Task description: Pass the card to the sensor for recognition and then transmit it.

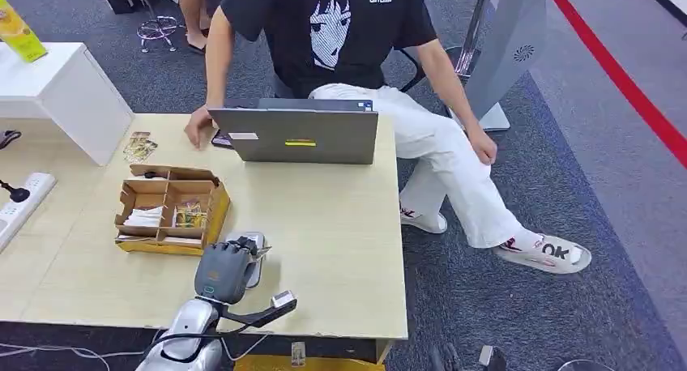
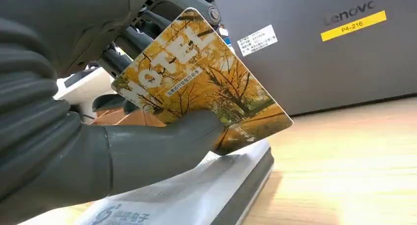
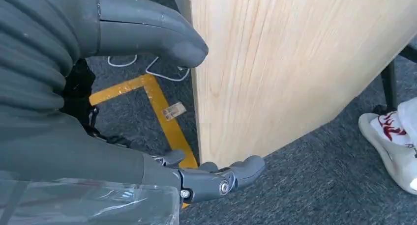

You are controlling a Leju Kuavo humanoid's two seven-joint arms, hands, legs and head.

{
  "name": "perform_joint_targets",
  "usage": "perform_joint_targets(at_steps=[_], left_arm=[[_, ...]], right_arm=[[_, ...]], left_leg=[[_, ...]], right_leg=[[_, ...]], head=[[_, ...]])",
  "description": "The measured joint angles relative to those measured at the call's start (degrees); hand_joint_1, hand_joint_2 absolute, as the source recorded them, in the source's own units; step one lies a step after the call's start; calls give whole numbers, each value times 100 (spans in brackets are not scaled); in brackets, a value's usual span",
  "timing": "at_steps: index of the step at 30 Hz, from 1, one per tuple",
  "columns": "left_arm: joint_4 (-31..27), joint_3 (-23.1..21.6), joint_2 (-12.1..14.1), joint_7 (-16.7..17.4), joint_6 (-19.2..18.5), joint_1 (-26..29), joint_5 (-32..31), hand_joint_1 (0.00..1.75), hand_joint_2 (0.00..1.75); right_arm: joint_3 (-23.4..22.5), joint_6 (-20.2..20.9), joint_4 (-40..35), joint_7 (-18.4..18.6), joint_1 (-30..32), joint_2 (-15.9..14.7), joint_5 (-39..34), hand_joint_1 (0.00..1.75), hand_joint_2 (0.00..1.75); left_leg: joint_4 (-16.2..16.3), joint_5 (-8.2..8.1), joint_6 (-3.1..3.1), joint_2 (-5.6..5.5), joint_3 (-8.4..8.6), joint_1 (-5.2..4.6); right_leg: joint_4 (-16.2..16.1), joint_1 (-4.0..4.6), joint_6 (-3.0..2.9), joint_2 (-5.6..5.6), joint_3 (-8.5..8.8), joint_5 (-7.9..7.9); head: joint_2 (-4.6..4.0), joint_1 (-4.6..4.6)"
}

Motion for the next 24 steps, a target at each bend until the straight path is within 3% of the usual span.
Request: perform_joint_targets(at_steps=[2, 10, 14, 16, 20, 24], left_arm=[[7, -13, 0, 0, -15, -1, 2, 175, 175], [395, -30, 0, 236, -682, -275, 22, 175, 175], [577, -68, -2, 306, -684, -394, 20, 175, 175], [608, -74, -2, 415, -558, -416, -11, 175, 175], [549, -74, 11, 531, 233, -354, -17, 175, 175], [12, -33, 131, 542, 516, -259, -57, 175, 175]], right_arm=[[0, 0, 0, 0, 0, 0, -2, 0, 175], [120, 0, 0, 39, -2, 2, -20, 0, 175], [162, 0, 0, 42, -2, 7, -52, 0, 175], [184, 0, 0, 42, -2, 7, -79, 0, 175], [203, -37, 0, 18, 9, 7, -157, 0, 175], [258, -98, 0, -4, 22, 7, -232, 0, 175]], left_leg=[[0, 0, 0, 0, 0, 0], [-1, 3, 4, -9, 6, 0], [-3, 8, 10, -10, 12, 0], [-4, 13, 7, -9, 15, 0], [-3, 22, 8, -8, 9, 1], [-2, 26, 13, -9, -1, 1]], right_leg=[[0, 0, 0, 0, 0, 0], [0, 0, 0, -11, 15, 0], [0, 0, 1, -13, 23, 1], [0, 0, 6, -13, 23, 5], [2, 2, -1, -11, 13, 19], [2, 2, -1, -12, 7, 20]], head=[[0, 0], [0, 2], [0, 0], [0, 0], [0, 2], [0, 2]])
